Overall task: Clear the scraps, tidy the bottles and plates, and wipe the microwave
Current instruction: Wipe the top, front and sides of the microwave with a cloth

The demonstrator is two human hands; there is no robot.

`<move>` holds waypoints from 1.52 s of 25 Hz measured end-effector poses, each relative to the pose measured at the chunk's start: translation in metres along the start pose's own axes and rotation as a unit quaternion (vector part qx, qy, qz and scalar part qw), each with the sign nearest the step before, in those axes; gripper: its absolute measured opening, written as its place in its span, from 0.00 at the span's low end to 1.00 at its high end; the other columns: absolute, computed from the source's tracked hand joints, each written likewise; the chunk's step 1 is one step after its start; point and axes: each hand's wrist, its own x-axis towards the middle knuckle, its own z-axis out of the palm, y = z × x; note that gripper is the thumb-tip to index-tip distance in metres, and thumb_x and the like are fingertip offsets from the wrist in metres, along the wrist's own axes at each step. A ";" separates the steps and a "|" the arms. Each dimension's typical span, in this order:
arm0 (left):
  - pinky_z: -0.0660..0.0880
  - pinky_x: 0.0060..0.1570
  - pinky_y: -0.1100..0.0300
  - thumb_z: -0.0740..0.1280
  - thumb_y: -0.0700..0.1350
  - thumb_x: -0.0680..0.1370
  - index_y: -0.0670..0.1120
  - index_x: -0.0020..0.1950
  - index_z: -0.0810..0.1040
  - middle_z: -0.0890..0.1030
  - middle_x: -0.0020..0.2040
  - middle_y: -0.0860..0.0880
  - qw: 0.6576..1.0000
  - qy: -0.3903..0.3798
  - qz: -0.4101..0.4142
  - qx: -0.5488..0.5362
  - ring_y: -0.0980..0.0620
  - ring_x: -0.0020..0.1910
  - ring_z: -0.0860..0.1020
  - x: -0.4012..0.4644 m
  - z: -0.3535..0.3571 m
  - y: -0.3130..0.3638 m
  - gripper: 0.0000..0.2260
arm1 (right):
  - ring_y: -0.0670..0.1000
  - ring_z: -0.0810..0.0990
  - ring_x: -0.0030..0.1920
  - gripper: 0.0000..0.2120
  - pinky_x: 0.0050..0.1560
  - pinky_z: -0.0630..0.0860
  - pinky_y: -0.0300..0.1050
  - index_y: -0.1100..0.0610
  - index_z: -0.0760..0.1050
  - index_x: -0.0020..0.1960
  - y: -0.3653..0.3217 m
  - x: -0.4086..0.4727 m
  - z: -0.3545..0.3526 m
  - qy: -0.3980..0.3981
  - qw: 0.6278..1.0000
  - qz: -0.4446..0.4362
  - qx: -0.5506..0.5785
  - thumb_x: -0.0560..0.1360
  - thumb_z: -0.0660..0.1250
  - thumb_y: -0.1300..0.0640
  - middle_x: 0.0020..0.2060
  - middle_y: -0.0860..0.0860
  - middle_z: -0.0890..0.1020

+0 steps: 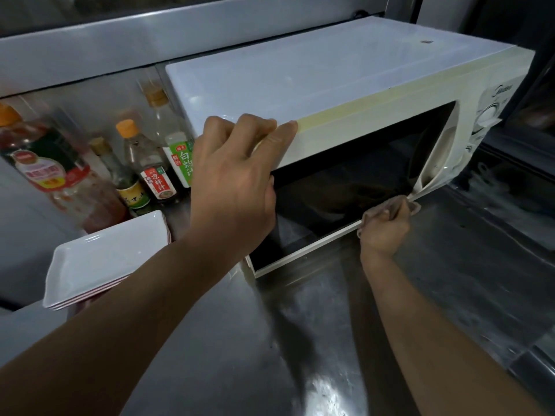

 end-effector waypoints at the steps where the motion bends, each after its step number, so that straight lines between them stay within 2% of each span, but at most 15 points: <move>1: 0.68 0.47 0.51 0.66 0.31 0.69 0.41 0.65 0.76 0.78 0.58 0.42 1.000 -0.006 -0.003 -0.001 0.38 0.51 0.72 0.000 -0.001 0.000 0.24 | 0.58 0.74 0.64 0.20 0.48 0.60 0.26 0.60 0.66 0.70 0.000 -0.010 0.000 -0.007 1.000 0.004 0.000 0.79 0.57 0.65 0.64 0.60 0.75; 6: 0.67 0.53 0.53 0.67 0.32 0.69 0.41 0.67 0.73 0.76 0.62 0.43 0.999 -0.035 0.016 -0.031 0.38 0.53 0.72 0.000 -0.008 -0.008 0.26 | 0.58 0.75 0.62 0.21 0.45 0.56 0.16 0.61 0.65 0.71 0.000 -0.069 0.000 -0.045 0.999 -0.003 0.001 0.78 0.58 0.67 0.63 0.62 0.75; 9: 0.60 0.58 0.64 0.68 0.32 0.70 0.39 0.68 0.71 0.74 0.66 0.43 0.995 -0.063 0.048 -0.056 0.40 0.57 0.71 -0.002 -0.012 -0.020 0.26 | 0.53 0.75 0.59 0.22 0.43 0.57 0.13 0.61 0.64 0.72 -0.004 -0.097 0.000 -0.075 0.997 0.005 -0.002 0.78 0.59 0.67 0.62 0.62 0.76; 12: 0.60 0.62 0.64 0.69 0.32 0.70 0.40 0.69 0.69 0.73 0.67 0.44 0.990 -0.090 0.059 -0.086 0.43 0.64 0.69 -0.004 -0.018 -0.034 0.27 | 0.57 0.76 0.60 0.23 0.48 0.60 0.21 0.61 0.63 0.72 -0.005 -0.140 0.001 -0.101 0.995 0.002 -0.017 0.78 0.60 0.67 0.61 0.63 0.76; 15: 0.59 0.70 0.54 0.70 0.31 0.68 0.39 0.70 0.68 0.70 0.70 0.43 0.987 -0.111 0.091 -0.066 0.42 0.70 0.66 -0.011 -0.024 -0.040 0.30 | 0.59 0.76 0.62 0.25 0.52 0.65 0.30 0.58 0.61 0.73 -0.007 -0.179 0.002 -0.139 0.990 0.024 -0.015 0.77 0.60 0.66 0.63 0.62 0.76; 18: 0.62 0.70 0.45 0.71 0.32 0.67 0.42 0.72 0.66 0.67 0.73 0.44 0.986 -0.134 0.096 -0.040 0.42 0.73 0.63 -0.021 -0.028 -0.044 0.35 | 0.56 0.75 0.63 0.26 0.59 0.69 0.37 0.55 0.59 0.74 -0.015 -0.202 0.002 -0.175 0.982 0.065 0.003 0.78 0.58 0.66 0.64 0.59 0.74; 20: 0.61 0.71 0.48 0.70 0.29 0.67 0.43 0.73 0.64 0.65 0.74 0.45 0.983 -0.141 0.098 -0.060 0.43 0.74 0.62 -0.023 -0.031 -0.049 0.36 | 0.57 0.75 0.62 0.25 0.61 0.72 0.44 0.56 0.59 0.74 -0.019 -0.215 0.001 -0.197 0.978 0.061 -0.013 0.79 0.57 0.65 0.64 0.60 0.74; 23: 0.59 0.70 0.53 0.67 0.27 0.66 0.45 0.74 0.62 0.63 0.75 0.47 0.980 -0.155 0.098 -0.083 0.45 0.75 0.60 -0.022 -0.034 -0.053 0.38 | 0.58 0.79 0.56 0.23 0.55 0.76 0.48 0.55 0.59 0.73 -0.023 -0.230 0.001 -0.216 0.972 0.063 -0.061 0.79 0.57 0.63 0.56 0.60 0.79; 25: 0.62 0.69 0.53 0.66 0.28 0.66 0.45 0.75 0.61 0.62 0.75 0.48 0.976 -0.169 0.091 -0.102 0.46 0.75 0.58 -0.022 -0.034 -0.052 0.38 | 0.58 0.81 0.53 0.23 0.50 0.77 0.42 0.55 0.61 0.72 -0.025 -0.236 -0.001 -0.228 0.968 0.061 -0.088 0.79 0.58 0.63 0.54 0.60 0.80; 27: 0.63 0.69 0.52 0.67 0.28 0.67 0.47 0.76 0.58 0.59 0.76 0.49 0.972 -0.188 0.084 -0.111 0.48 0.76 0.56 -0.022 -0.036 -0.051 0.39 | 0.57 0.80 0.54 0.22 0.42 0.70 0.23 0.57 0.63 0.71 -0.030 -0.240 -0.006 -0.240 0.963 0.047 -0.115 0.78 0.60 0.64 0.55 0.59 0.80; 28: 0.63 0.69 0.51 0.67 0.28 0.68 0.47 0.76 0.57 0.57 0.77 0.50 0.970 -0.201 0.082 -0.112 0.48 0.76 0.54 -0.021 -0.037 -0.052 0.40 | 0.56 0.80 0.55 0.21 0.41 0.68 0.21 0.58 0.65 0.70 -0.031 -0.240 -0.009 -0.252 0.958 0.038 -0.130 0.78 0.61 0.64 0.56 0.58 0.80; 29: 0.63 0.69 0.50 0.67 0.29 0.68 0.48 0.77 0.55 0.55 0.77 0.51 0.967 -0.214 0.082 -0.111 0.49 0.77 0.52 -0.021 -0.038 -0.052 0.41 | 0.55 0.79 0.56 0.20 0.44 0.67 0.23 0.58 0.67 0.69 -0.033 -0.240 -0.013 -0.270 0.951 0.027 -0.149 0.77 0.62 0.64 0.57 0.57 0.80; 31: 0.63 0.70 0.48 0.67 0.29 0.70 0.50 0.77 0.51 0.51 0.78 0.52 0.962 -0.242 0.080 -0.101 0.51 0.77 0.48 -0.019 -0.040 -0.053 0.42 | 0.54 0.78 0.59 0.18 0.55 0.72 0.36 0.57 0.70 0.66 -0.038 -0.237 -0.023 -0.314 0.933 0.013 -0.176 0.77 0.63 0.64 0.59 0.55 0.79; 33: 0.62 0.70 0.47 0.67 0.30 0.70 0.50 0.77 0.49 0.48 0.78 0.53 0.958 -0.262 0.076 -0.086 0.52 0.77 0.45 -0.017 -0.043 -0.053 0.43 | 0.53 0.77 0.60 0.18 0.61 0.74 0.43 0.56 0.72 0.64 -0.044 -0.235 -0.033 -0.348 0.919 -0.003 -0.184 0.76 0.63 0.66 0.58 0.54 0.79; 38: 0.62 0.70 0.49 0.68 0.36 0.72 0.50 0.78 0.49 0.46 0.78 0.52 0.958 -0.280 0.054 -0.040 0.51 0.77 0.46 -0.025 -0.060 -0.043 0.40 | 0.49 0.78 0.55 0.18 0.49 0.71 0.33 0.52 0.71 0.63 -0.072 -0.221 -0.075 -0.381 0.888 -0.095 -0.238 0.75 0.62 0.65 0.55 0.51 0.80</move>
